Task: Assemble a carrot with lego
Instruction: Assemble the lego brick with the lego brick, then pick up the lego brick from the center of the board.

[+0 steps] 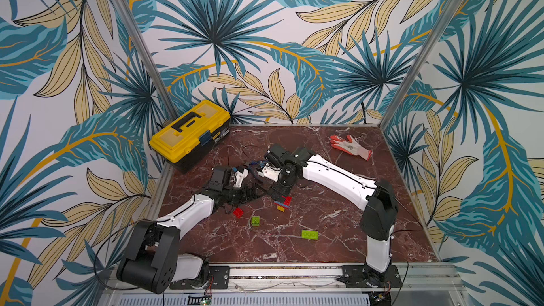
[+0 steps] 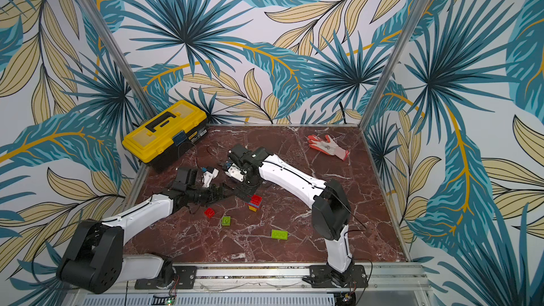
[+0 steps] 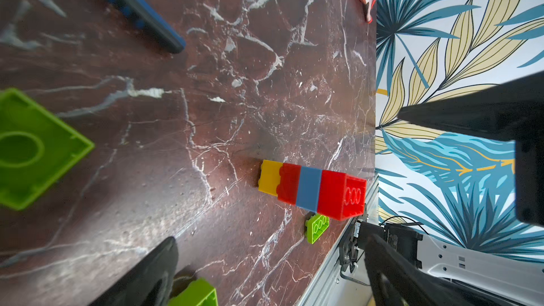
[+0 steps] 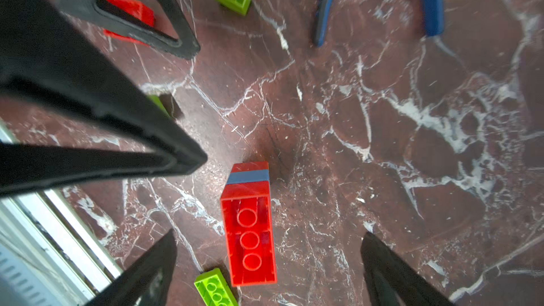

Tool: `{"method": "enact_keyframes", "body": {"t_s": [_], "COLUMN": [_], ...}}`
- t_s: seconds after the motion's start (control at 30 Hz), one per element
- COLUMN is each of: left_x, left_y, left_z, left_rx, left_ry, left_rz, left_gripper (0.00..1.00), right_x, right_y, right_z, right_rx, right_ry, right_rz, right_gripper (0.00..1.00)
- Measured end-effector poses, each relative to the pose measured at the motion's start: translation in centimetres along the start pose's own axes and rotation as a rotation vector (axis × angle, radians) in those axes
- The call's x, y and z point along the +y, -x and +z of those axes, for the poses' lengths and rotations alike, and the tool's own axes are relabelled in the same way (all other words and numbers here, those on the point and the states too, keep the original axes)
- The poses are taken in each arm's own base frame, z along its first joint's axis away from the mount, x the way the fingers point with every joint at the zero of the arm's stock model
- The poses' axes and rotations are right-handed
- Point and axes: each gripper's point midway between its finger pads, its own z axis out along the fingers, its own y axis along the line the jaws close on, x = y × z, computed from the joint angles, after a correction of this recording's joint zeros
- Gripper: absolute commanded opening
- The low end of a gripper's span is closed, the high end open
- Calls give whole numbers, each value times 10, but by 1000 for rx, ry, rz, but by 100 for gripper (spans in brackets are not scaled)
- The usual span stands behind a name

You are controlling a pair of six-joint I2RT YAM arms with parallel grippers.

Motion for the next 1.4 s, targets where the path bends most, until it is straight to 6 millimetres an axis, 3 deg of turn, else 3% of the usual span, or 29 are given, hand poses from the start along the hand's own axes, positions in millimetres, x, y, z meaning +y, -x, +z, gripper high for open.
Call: {"method": "enact_keyframes", "body": {"t_s": [0.1, 0.17, 0.3, 0.4, 0.5, 0.7, 0.8, 0.93, 1.4], "left_x": [10, 27, 61, 86, 115, 156, 160, 154, 143], "left_y": [17, 26, 39, 51, 57, 56, 54, 57, 56], "left_z": [-24, -42, -74, -99, -114, -112, -109, -108, -108], "left_rx": [-90, -160, -295, -410, -475, -430, -405, -408, -417], "left_ry": [69, 146, 323, 443, 523, 536, 519, 491, 441], "left_rz": [-30, -79, -160, -214, -281, -395, -402, -378, -351], "left_gripper": [99, 99, 100, 99, 99, 99, 99, 100, 99], "right_x": [-1, -1, 0, 4, 20, 49, 50, 47, 37], "right_y": [6, 13, 35, 61, 83, 116, 117, 117, 119], "right_z": [-28, -45, -51, -32, 0, 69, 95, 114, 142], "right_rx": [-89, -156, -222, -230, -211, -163, -132, -106, -93], "right_ry": [-14, -16, 11, 32, 43, 54, 48, 28, -30], "right_rz": [25, 51, 118, 151, 159, 221, 256, 295, 340], "right_gripper": [99, 99, 96, 91, 85, 73, 67, 62, 56]}}
